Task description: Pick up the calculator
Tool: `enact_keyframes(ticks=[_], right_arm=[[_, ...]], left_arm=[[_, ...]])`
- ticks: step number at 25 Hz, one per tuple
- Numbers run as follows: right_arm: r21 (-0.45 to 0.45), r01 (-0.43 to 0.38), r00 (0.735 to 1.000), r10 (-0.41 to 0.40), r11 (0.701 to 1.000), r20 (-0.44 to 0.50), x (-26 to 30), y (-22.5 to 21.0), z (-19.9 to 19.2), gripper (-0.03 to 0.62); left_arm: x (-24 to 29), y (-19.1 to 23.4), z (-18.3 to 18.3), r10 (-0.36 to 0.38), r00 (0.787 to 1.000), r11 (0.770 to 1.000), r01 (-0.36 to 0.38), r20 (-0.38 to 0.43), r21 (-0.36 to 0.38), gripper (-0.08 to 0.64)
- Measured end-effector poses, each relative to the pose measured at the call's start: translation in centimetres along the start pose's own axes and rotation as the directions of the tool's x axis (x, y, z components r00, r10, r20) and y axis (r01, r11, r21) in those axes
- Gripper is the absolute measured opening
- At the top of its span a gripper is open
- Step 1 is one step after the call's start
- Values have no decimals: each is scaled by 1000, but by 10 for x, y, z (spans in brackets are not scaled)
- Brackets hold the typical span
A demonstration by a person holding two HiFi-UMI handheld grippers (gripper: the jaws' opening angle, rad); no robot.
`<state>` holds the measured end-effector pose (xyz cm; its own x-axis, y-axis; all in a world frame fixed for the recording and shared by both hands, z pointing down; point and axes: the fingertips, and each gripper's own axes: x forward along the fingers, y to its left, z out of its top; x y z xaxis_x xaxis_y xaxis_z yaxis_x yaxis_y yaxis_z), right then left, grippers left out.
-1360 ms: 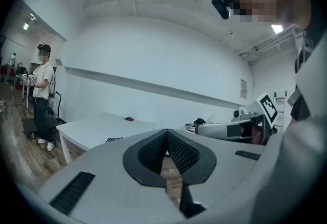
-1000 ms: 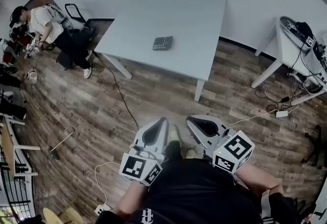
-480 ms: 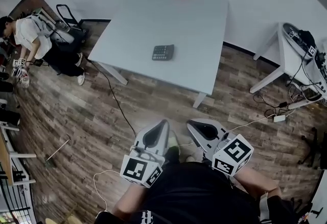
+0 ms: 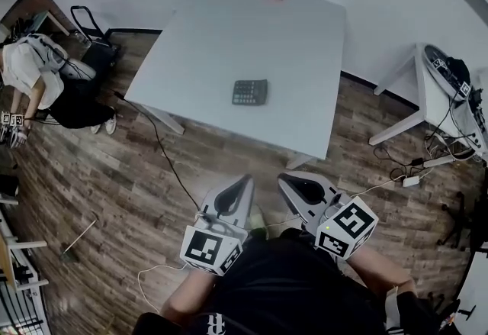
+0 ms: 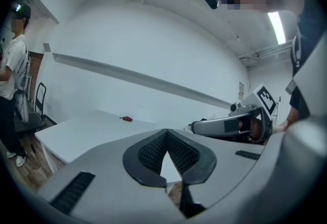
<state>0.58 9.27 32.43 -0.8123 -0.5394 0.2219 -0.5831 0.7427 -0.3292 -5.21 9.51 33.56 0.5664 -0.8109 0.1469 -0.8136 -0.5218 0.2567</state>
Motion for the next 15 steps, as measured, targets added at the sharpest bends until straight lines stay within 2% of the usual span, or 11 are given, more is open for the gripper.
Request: enact_keyframes(ticks=[6, 15], right_arm=[[-2, -8, 1000, 8, 1000, -2, 30, -5, 12, 15], [-10, -8, 1000, 8, 1000, -28, 67, -44, 19, 15]], left_arm=[[13, 26, 6, -8, 1000, 1000, 8, 11, -20, 6], [50, 56, 4, 9, 1000, 999, -8, 5, -47, 6]])
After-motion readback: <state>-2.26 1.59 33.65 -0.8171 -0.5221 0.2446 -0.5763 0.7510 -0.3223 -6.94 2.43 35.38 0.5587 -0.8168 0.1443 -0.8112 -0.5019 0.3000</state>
